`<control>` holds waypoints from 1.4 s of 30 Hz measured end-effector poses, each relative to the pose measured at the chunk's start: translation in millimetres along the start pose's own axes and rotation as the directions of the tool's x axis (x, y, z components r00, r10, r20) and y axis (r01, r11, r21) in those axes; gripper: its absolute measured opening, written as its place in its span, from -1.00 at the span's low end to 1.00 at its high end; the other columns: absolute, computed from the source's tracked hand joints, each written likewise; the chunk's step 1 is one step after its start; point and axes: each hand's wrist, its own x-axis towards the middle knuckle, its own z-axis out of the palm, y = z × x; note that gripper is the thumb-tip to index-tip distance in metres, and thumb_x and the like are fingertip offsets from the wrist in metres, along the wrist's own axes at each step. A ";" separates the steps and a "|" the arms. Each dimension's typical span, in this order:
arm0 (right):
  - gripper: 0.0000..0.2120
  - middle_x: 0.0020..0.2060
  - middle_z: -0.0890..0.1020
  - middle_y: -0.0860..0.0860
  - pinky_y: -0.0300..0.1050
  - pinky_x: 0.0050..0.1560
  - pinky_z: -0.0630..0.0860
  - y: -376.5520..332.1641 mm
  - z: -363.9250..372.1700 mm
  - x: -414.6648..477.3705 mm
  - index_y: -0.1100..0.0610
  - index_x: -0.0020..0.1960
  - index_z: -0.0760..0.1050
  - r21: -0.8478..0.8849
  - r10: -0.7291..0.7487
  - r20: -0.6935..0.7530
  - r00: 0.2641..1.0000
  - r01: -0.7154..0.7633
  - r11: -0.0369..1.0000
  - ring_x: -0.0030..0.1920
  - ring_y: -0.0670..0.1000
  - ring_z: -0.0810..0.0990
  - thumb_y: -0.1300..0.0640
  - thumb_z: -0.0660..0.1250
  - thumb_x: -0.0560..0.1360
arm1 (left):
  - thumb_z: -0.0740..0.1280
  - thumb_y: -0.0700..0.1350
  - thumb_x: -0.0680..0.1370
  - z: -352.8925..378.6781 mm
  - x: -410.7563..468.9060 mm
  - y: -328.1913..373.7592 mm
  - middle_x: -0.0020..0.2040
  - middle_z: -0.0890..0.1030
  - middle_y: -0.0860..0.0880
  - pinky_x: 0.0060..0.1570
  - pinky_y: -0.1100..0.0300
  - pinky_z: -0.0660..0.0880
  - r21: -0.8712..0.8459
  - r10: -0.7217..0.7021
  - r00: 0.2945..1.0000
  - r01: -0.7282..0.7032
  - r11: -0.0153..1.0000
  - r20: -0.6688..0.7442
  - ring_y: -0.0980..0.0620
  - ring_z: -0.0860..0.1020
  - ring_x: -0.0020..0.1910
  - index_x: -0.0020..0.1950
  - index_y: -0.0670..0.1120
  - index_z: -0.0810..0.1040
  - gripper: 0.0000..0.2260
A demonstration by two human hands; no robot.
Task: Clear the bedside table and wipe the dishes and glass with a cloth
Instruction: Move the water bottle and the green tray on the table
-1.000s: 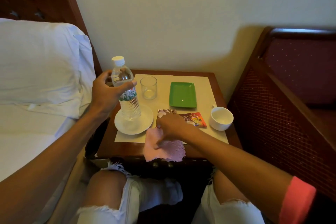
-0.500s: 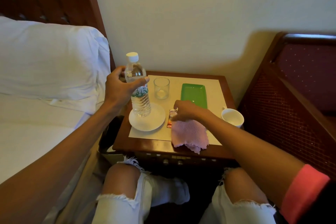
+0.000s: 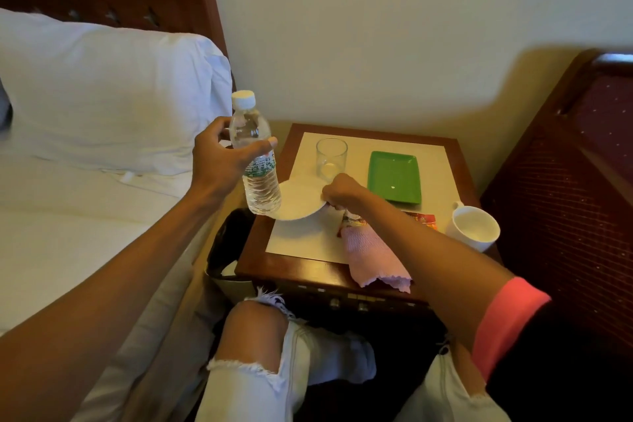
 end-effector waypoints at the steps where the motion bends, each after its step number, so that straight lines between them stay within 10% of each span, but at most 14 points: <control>1: -0.80 -0.40 0.47 0.12 -0.21 -0.43 0.28 -3.9 -5.2 1.2 0.25 -0.30 0.41 0.020 0.003 -0.012 1.000 -0.002 1.000 -0.42 0.00 0.38 0.34 0.19 0.49 | 0.59 0.12 0.31 -2.5 2.0 0.5 0.01 0.67 0.03 -0.04 0.09 0.62 0.001 0.005 1.000 -0.005 1.000 -0.009 0.06 0.63 0.00 0.10 -0.04 0.62 -0.55; 6: -0.76 -0.43 0.45 0.07 -0.20 -0.42 0.28 -4.3 -19.7 4.9 0.23 -0.33 0.37 0.041 -0.011 -0.052 0.999 0.014 0.999 -0.40 0.01 0.39 0.35 0.18 0.51 | 0.58 0.05 0.37 -5.8 8.0 4.2 0.01 0.67 0.02 -0.13 0.26 0.52 0.002 0.023 0.999 -0.022 1.000 -0.045 0.15 0.59 -0.05 0.12 -0.08 0.61 -0.60; 17: -0.70 0.22 0.55 0.23 0.05 0.12 0.48 29.0 2.0 1.8 0.29 0.27 0.43 -0.111 -0.101 -0.022 0.995 0.098 0.989 0.16 0.20 0.53 0.22 0.22 0.57 | 0.57 0.07 0.36 14.7 2.3 6.1 0.02 0.67 0.04 -0.04 0.13 0.61 -0.028 0.003 1.000 -0.003 1.000 0.013 0.07 0.62 0.02 0.13 -0.05 0.60 -0.58; 30: -0.74 0.06 0.64 0.15 -0.01 0.03 0.51 58.7 -7.7 9.7 0.24 0.11 0.56 -0.085 -0.195 -0.123 0.973 0.185 0.979 0.06 0.12 0.59 0.05 0.34 0.57 | 0.58 0.02 0.38 35.9 -0.5 5.2 -0.02 0.66 0.10 -0.11 0.23 0.59 -0.044 0.010 0.999 -0.009 0.999 0.038 0.24 0.63 -0.06 0.14 -0.07 0.59 -0.60; 36: -0.54 0.33 0.40 0.19 0.14 0.26 0.40 85.1 -37.1 16.8 0.24 0.33 0.40 -0.492 -0.199 -0.224 0.954 0.065 0.868 0.30 0.21 0.39 -0.09 0.16 0.62 | 0.58 0.07 0.37 57.9 3.6 5.9 0.10 0.65 0.00 -0.02 0.09 0.63 -0.036 -0.015 0.997 0.018 0.999 0.078 0.01 0.63 0.06 0.20 -0.04 0.56 -0.53; 42: -0.52 0.21 0.45 0.18 0.17 0.22 0.44 100.6 -38.1 12.7 0.22 0.29 0.41 -0.519 -0.180 -0.103 0.978 0.101 0.849 0.21 0.20 0.45 -0.15 0.12 0.62 | 0.58 0.03 0.38 80.9 3.2 18.1 0.03 0.66 0.03 -0.09 0.20 0.60 -0.048 -0.019 0.996 0.023 0.999 0.093 0.06 0.63 0.00 0.17 -0.05 0.58 -0.57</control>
